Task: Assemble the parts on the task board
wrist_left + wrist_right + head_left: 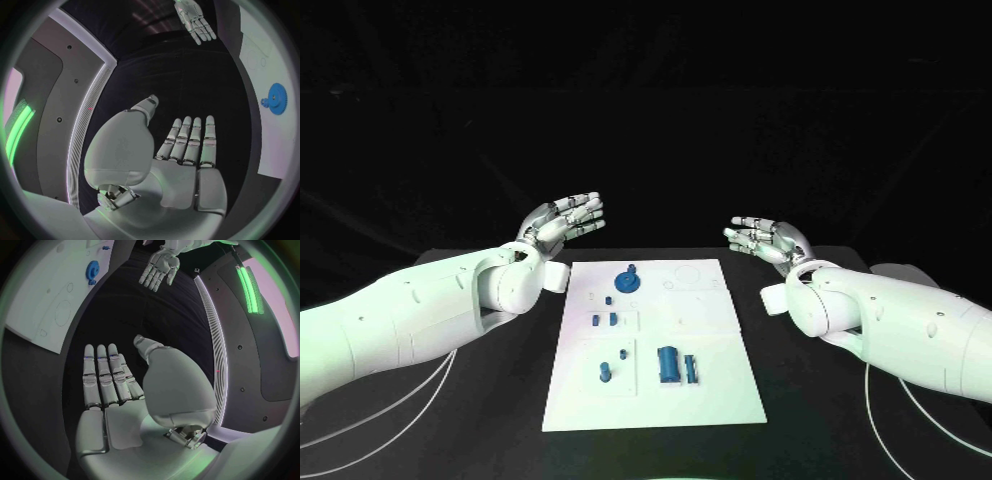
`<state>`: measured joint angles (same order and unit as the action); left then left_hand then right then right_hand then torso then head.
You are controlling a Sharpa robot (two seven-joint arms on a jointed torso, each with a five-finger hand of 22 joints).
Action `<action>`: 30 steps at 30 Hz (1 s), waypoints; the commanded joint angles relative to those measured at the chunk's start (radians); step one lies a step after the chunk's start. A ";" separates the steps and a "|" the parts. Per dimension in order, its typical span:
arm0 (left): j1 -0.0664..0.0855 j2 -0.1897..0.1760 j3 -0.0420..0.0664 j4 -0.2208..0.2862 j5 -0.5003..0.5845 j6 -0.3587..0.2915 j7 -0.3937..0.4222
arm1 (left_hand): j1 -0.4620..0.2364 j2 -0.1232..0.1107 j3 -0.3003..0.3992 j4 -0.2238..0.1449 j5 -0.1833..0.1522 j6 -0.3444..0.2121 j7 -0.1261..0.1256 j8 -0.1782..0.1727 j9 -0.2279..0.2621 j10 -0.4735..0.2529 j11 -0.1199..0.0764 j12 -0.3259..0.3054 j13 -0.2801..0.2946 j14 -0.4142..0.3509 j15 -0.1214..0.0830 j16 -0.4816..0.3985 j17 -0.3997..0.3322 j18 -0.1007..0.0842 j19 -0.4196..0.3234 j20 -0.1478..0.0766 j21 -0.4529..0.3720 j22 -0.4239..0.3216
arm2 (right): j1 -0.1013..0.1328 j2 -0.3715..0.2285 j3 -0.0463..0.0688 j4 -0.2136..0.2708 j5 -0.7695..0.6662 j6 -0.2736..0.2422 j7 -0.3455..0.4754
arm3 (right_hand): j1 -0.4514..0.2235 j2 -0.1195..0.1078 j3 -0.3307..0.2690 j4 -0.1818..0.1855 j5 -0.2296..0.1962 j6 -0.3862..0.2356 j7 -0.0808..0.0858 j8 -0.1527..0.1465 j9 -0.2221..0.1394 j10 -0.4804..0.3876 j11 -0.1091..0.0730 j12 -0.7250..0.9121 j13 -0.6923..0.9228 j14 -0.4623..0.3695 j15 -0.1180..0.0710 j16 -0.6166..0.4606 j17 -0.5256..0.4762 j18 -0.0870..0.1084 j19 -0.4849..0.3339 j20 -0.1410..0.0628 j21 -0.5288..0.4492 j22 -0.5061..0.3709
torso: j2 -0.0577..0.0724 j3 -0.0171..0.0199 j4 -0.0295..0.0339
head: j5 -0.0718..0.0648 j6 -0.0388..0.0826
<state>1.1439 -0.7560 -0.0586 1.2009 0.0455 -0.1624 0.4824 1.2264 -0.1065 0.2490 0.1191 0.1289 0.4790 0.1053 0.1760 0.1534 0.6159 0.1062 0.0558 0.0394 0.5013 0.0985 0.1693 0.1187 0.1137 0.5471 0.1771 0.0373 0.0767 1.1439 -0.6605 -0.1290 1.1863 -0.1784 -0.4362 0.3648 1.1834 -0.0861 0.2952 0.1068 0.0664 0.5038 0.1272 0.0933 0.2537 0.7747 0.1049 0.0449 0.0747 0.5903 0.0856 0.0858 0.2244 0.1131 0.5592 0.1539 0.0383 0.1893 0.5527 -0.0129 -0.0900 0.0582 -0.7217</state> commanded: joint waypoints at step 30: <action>-0.094 -0.024 0.059 0.369 -0.046 -0.608 0.038 | -1.226 0.107 -0.249 -0.119 -0.129 -0.479 -0.105 -0.176 -0.153 -0.616 -0.106 -0.056 -0.039 -0.501 -0.098 -0.169 -0.119 -0.114 -0.547 -0.177 -0.037 -0.077 | -0.094 -0.119 0.129 0.384 0.178 -0.334 0.155 | -1.183 0.086 -0.295 -0.107 -0.066 -0.504 -0.127 -0.093 -0.254 -0.775 -0.105 -0.045 -0.075 -0.590 -0.086 -0.086 -0.224 -0.113 -0.559 -0.154 -0.038 -0.189 | -0.009 0.0129 0.0900 | -0.058 0.122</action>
<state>1.0497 -0.7805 -0.0015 1.5664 0.0171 -0.7077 0.4975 0.0064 0.0009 0.0055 -0.0014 0.0034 0.0072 -0.0022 0.0035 0.0010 0.0037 0.0002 0.0066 0.0008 0.0036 0.0002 0.0064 0.0011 0.0058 0.0035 0.0001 0.0058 0.0009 1.0505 -0.7799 -0.0006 1.5682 -0.0081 -0.7523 0.4926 0.0057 -0.0002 0.0053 -0.0015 0.0052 0.0034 0.0000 0.0034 0.0012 0.0053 0.0001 0.0066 0.0009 0.0050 -0.0002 0.0068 0.0012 0.0137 0.0048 0.0002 0.0049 0.0010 0.5443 0.0000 -0.0005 -0.0002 -0.6001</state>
